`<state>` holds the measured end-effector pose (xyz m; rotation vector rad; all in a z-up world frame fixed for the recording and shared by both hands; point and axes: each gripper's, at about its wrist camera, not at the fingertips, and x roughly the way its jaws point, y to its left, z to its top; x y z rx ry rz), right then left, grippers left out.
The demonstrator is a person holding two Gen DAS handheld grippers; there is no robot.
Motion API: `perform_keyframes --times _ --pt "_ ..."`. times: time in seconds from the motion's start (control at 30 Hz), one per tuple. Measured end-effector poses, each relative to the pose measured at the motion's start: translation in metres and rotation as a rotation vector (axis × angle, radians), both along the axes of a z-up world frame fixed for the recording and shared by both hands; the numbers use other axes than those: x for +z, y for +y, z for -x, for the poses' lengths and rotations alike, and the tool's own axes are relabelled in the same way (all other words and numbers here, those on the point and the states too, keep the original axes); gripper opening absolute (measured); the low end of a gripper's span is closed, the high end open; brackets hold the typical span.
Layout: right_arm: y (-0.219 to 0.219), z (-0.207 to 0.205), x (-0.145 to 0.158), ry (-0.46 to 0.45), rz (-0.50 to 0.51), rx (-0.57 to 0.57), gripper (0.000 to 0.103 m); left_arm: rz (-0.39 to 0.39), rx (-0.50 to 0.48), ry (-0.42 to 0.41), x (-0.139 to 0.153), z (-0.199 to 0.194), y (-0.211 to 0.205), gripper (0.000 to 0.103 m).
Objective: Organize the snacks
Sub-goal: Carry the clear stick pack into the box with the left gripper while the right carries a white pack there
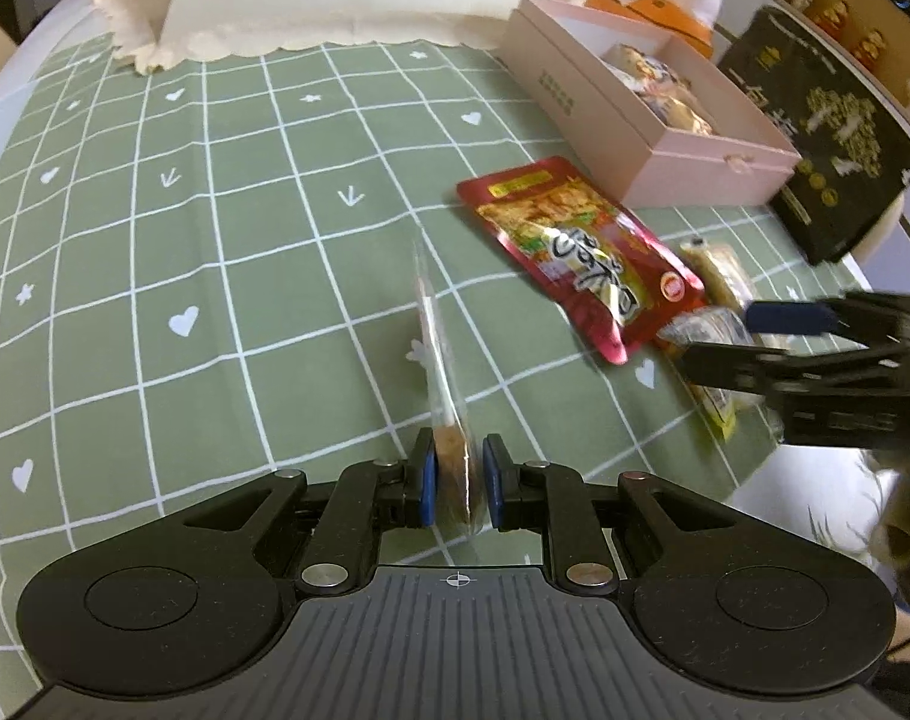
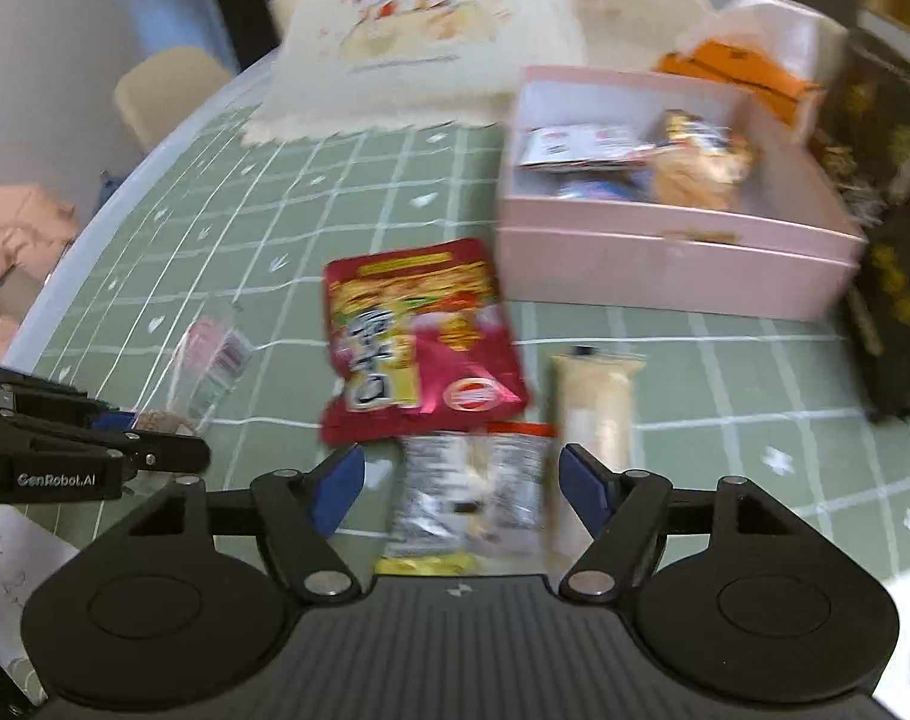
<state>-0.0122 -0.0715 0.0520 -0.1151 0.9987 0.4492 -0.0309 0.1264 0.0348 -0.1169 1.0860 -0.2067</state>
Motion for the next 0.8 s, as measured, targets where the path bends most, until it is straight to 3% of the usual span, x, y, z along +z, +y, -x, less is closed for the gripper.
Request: perform_keyframes --times 0.07,0.13,0.2,0.4,0.5,0.6,0.8 --pt "0.010 -0.004 -0.012 0.022 0.069 0.001 0.073 -0.002 -0.018 0.000 0.000 0.003 0.000 0.020" --pt "0.013 0.000 -0.014 -0.013 0.107 0.005 0.070 0.004 -0.029 0.003 0.000 0.006 0.000 0.020" --pt "0.010 0.001 -0.010 0.001 0.083 -0.004 0.052 0.032 -0.018 0.013 0.000 0.009 0.002 0.020" --pt "-0.005 0.017 0.022 -0.046 0.082 0.011 0.050 0.117 -0.025 0.039 0.000 0.016 0.004 0.015" --pt "-0.022 0.025 0.049 -0.093 0.061 -0.004 0.050 0.106 -0.105 -0.022 0.015 0.026 -0.010 0.015" --pt "-0.044 0.029 0.080 -0.151 0.055 -0.040 0.050 0.179 -0.134 -0.091 0.046 0.023 -0.017 0.015" --pt "-0.090 0.010 0.175 -0.394 0.004 -0.128 0.050 0.266 -0.240 -0.394 0.150 -0.029 -0.046 0.016"
